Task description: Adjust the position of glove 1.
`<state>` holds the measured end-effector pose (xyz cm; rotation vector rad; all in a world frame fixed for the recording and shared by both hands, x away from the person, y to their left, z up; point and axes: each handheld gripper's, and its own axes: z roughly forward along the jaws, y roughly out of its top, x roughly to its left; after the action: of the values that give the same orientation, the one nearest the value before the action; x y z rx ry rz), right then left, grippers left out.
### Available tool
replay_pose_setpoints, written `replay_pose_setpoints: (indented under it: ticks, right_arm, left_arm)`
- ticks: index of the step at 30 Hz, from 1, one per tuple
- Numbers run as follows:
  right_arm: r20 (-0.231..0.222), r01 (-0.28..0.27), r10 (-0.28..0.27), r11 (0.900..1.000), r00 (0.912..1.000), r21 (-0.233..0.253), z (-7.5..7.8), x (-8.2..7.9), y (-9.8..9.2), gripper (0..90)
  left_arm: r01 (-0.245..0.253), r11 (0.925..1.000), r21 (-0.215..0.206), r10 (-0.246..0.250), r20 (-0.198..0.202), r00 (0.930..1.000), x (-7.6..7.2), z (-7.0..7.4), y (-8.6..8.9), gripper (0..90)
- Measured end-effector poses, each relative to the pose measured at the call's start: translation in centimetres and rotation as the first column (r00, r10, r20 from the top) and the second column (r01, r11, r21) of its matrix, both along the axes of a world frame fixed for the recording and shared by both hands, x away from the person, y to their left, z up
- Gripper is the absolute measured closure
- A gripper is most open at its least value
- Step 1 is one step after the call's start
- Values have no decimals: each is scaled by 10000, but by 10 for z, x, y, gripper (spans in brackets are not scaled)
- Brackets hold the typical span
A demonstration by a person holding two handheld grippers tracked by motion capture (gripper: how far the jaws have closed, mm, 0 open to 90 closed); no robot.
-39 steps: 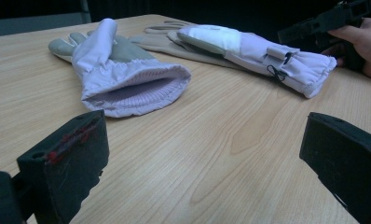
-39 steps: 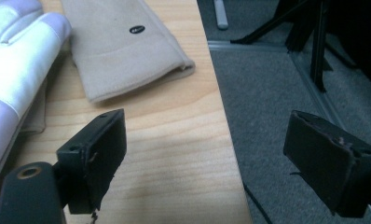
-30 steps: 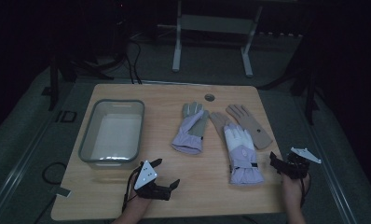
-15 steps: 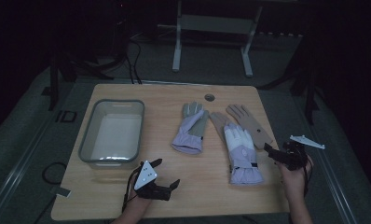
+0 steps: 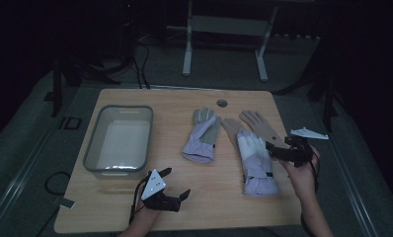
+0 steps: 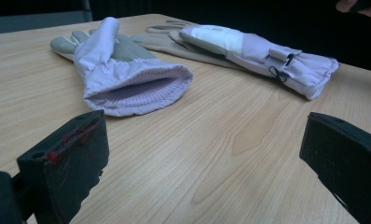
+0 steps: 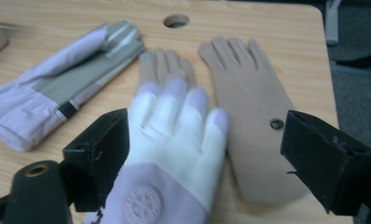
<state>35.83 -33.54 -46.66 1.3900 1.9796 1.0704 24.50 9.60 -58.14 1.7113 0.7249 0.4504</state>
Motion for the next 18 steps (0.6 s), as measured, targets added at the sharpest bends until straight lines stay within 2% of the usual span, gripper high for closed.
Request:
replay_pose_setpoints:
  ticks: [6,9,13,18]
  right_arm:
    - [105,-568,571,9981,9983,-233,9,10,22,204]
    - [35,-894,896,9951,9960,-422,10,16,34,206]
    - [-142,-1248,1244,9915,9921,-369,10,24,49,206]
    - [-410,-1650,1629,9848,9858,-545,8,34,69,218]
  left_arm:
    - [67,10000,16,-67,14,10000,0,0,0,15]
    - [15,10000,84,-16,62,10000,0,0,-1,15]
    - [-34,9999,139,33,96,9999,-1,0,-1,15]
    - [12,9999,128,-13,88,10000,-1,0,-1,15]
